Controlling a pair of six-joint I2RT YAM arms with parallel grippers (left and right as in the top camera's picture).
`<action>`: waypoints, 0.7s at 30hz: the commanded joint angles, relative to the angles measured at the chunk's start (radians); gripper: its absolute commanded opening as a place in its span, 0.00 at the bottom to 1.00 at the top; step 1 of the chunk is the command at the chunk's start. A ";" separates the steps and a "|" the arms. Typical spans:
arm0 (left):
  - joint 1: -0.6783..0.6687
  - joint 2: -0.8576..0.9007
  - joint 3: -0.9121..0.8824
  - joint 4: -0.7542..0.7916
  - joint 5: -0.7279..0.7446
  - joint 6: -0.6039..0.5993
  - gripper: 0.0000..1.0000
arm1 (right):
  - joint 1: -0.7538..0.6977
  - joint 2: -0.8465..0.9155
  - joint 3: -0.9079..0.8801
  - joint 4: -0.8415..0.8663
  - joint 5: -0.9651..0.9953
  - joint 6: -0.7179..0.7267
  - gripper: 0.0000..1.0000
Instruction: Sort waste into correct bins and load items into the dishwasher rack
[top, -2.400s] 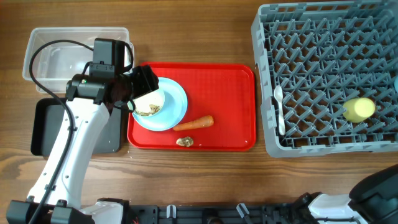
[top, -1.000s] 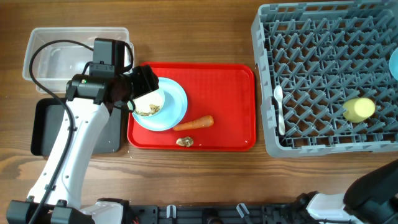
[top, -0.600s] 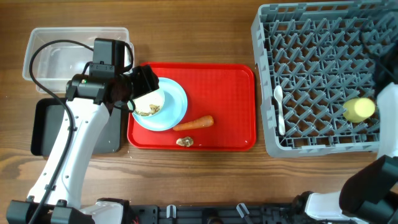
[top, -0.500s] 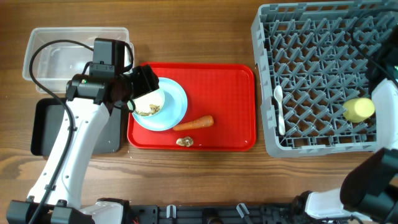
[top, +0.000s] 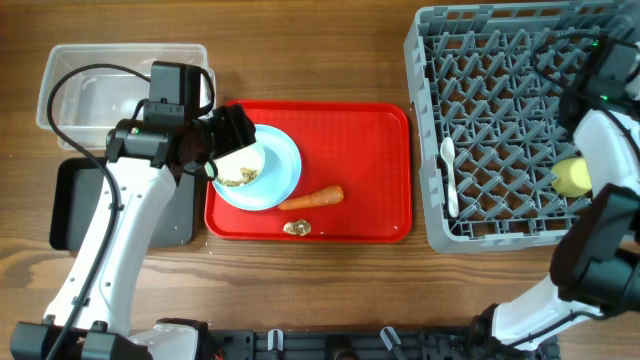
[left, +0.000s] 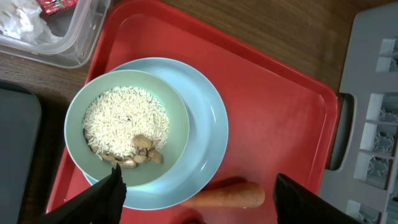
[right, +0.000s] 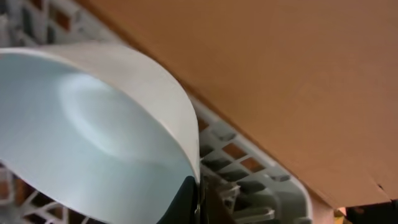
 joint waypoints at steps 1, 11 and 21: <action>-0.001 0.008 0.010 0.003 -0.013 0.012 0.77 | 0.038 0.040 -0.002 -0.011 0.016 -0.011 0.04; -0.001 0.008 0.010 0.003 -0.013 0.012 0.77 | 0.094 0.045 -0.002 -0.114 -0.007 -0.006 0.06; -0.001 0.008 0.010 0.003 -0.013 0.012 0.78 | 0.098 -0.075 -0.002 -0.232 -0.336 -0.014 0.43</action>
